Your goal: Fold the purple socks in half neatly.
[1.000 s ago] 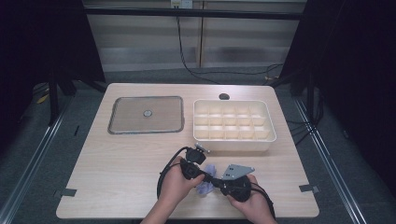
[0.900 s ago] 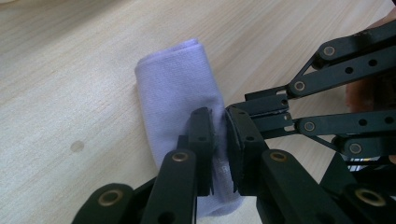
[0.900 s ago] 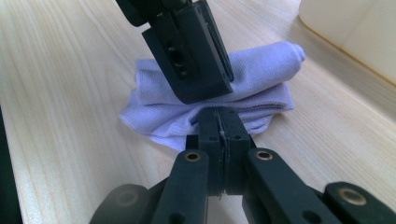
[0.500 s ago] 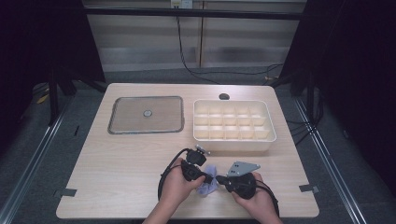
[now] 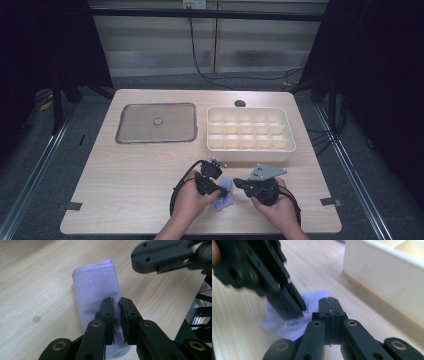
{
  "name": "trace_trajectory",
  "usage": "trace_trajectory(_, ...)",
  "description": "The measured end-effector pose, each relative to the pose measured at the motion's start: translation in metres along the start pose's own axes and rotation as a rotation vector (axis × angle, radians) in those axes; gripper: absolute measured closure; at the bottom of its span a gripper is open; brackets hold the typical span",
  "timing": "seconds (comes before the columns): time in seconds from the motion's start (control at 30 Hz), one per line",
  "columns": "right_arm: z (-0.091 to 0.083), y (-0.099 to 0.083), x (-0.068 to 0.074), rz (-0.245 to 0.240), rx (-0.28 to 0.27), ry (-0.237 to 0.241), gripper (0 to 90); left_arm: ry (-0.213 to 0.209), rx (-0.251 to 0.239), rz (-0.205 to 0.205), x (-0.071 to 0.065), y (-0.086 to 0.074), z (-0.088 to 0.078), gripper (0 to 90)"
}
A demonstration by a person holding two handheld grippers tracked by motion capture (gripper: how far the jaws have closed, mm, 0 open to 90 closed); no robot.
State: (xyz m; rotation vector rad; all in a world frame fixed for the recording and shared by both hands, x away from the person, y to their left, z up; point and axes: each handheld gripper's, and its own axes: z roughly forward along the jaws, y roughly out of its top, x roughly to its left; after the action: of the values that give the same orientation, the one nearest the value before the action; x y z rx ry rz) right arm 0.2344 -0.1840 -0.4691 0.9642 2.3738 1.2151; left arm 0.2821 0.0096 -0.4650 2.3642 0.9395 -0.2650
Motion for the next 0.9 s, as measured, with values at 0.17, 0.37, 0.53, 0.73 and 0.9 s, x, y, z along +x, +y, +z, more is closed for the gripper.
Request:
trace_trajectory(0.17, 0.005, 0.010, 0.001, -0.013, -0.006, 0.003, 90.0, -0.001, -0.005, 0.005, 0.000, -0.001, 0.000, 81.2)
trace_trajectory(0.37, 0.014, 0.015, 0.003, -0.022, 0.005, 0.010, 90.0, -0.003, -0.001, 0.008, 0.000, -0.001, 0.000, 80.5)
trace_trajectory(0.53, 0.022, 0.013, 0.003, -0.023, 0.023, 0.016, 90.0, -0.006, -0.006, 0.013, 0.000, -0.001, 0.000, 80.0)
trace_trajectory(0.73, 0.030, 0.005, 0.000, -0.020, 0.059, 0.029, 90.0, -0.015, -0.013, 0.033, 0.000, -0.003, 0.000, 78.2)
trace_trajectory(0.9, 0.033, 0.000, -0.002, 0.004, 0.056, 0.040, 90.0, -0.021, -0.027, 0.042, 0.001, -0.005, -0.001, 75.3)
